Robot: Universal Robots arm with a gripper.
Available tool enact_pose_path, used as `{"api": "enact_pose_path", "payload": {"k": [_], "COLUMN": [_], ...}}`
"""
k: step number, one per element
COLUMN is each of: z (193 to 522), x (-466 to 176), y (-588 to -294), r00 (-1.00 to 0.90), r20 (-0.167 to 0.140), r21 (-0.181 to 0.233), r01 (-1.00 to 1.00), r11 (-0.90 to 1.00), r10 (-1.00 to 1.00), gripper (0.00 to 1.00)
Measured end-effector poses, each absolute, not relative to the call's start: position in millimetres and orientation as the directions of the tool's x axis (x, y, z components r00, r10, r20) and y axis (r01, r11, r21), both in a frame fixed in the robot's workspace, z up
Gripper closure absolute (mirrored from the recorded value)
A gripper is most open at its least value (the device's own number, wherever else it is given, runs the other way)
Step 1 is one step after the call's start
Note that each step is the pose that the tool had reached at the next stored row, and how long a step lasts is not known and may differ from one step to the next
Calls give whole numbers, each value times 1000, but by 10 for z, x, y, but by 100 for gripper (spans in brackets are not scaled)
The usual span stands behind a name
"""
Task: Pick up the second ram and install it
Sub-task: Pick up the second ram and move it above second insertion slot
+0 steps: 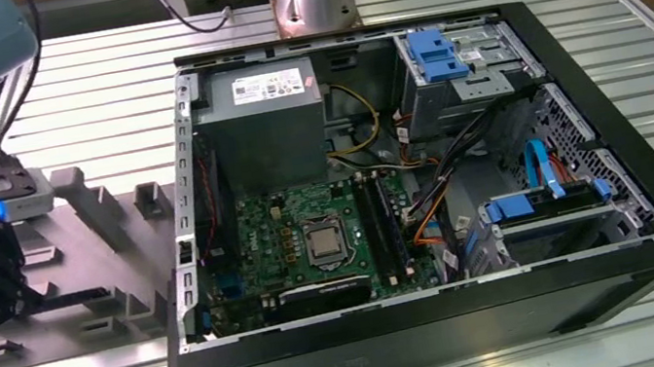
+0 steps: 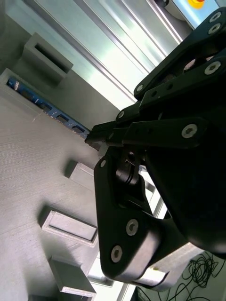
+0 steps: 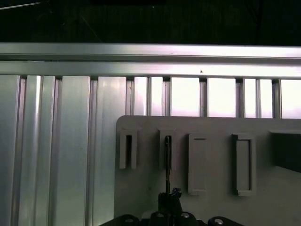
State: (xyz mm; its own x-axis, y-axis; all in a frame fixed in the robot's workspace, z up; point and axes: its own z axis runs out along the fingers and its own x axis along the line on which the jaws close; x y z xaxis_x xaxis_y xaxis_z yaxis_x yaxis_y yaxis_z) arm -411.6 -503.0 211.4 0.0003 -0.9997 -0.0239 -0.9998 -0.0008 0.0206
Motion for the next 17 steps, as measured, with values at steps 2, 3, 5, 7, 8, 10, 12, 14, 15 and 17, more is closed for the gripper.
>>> {"api": "enact_pose_path", "payload": {"k": [2, 3, 5, 7, 8, 10, 12, 14, 15, 17], "z": [2130, 2139, 2157, 2175, 2184, 2200, 2217, 2234, 2241, 2255], "x": [-4116, -4116, -4116, -4116, -4116, -4116, -4116, -4117, -4116, -4116], "y": [-5030, -5030, -5030, -5030, -5030, -5030, -5030, -5030, -5030, -5030], "r00": [0, 0, 0, 0, 0, 0, 0, 0, 0, 0], "r20": [-24, -24, -25, -26, -26, -27, -28, -29, -30, -31], "r21": [20, 20, 20, 20, 20, 20, 20, 20, 19, 19], "r01": [-1000, -1000, -1000, -1000, -1000, -1000, -1000, -1000, -1000, -1000], "r11": [-1, -1, -1, -1, -1, -1, -1, -1, -1, -1], "r10": [-1000, -1000, -1000, -1000, -1000, -1000, -1000, -1000, -1000, -1000], "gripper": [89, 89, 89, 89, 89, 89, 89, 89, 89, 89]}}
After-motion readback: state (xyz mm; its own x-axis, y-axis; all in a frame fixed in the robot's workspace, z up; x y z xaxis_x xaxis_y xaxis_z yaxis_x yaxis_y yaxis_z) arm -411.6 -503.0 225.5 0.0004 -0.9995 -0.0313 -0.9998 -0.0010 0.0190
